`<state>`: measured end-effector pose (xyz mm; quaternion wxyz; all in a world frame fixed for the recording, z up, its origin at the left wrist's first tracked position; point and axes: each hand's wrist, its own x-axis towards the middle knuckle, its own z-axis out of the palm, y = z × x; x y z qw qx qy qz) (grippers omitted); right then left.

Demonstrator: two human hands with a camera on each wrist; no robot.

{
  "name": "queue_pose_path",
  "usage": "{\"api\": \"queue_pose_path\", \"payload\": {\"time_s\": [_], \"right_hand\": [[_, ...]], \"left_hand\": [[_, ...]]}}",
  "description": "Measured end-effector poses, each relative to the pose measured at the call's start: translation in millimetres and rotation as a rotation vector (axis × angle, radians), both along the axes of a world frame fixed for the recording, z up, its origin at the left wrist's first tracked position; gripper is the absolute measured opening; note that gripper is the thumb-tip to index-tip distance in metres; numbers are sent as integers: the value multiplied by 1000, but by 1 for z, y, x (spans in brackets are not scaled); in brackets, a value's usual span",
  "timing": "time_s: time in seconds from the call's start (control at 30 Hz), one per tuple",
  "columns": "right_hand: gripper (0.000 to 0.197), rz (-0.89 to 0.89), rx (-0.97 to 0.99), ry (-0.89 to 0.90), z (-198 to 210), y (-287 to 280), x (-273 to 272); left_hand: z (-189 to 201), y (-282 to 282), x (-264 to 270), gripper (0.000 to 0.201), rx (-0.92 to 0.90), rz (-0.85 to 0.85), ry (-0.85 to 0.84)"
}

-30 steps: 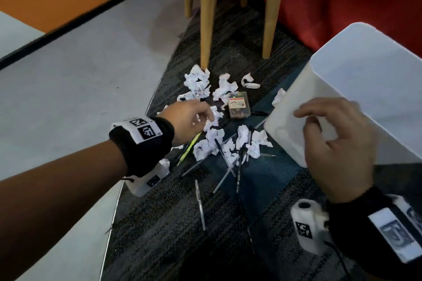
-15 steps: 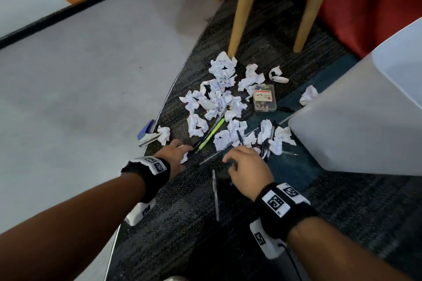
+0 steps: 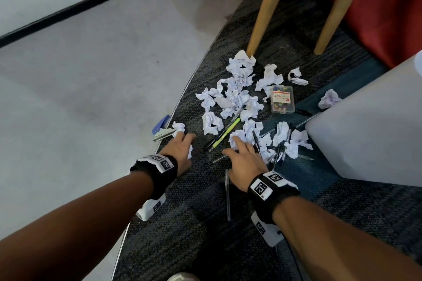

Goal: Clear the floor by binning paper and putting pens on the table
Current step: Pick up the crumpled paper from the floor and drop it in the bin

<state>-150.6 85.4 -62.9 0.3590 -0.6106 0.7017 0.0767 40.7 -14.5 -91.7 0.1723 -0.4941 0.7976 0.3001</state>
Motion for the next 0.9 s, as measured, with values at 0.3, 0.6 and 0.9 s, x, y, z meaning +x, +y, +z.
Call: {"api": "queue_pose_path", "payload": {"time_s": [0.3, 0.6, 0.9], "right_hand": [[46, -63, -162, -115, 9, 5, 19], [47, -131, -232, -168, 11, 8, 17], [82, -392, -390, -438, 20, 4, 4]], "left_hand": [[-4, -28, -6, 53, -46, -41, -222], [-3, -26, -8, 55, -4, -35, -84], [79, 4, -62, 50, 223, 40, 495]]}}
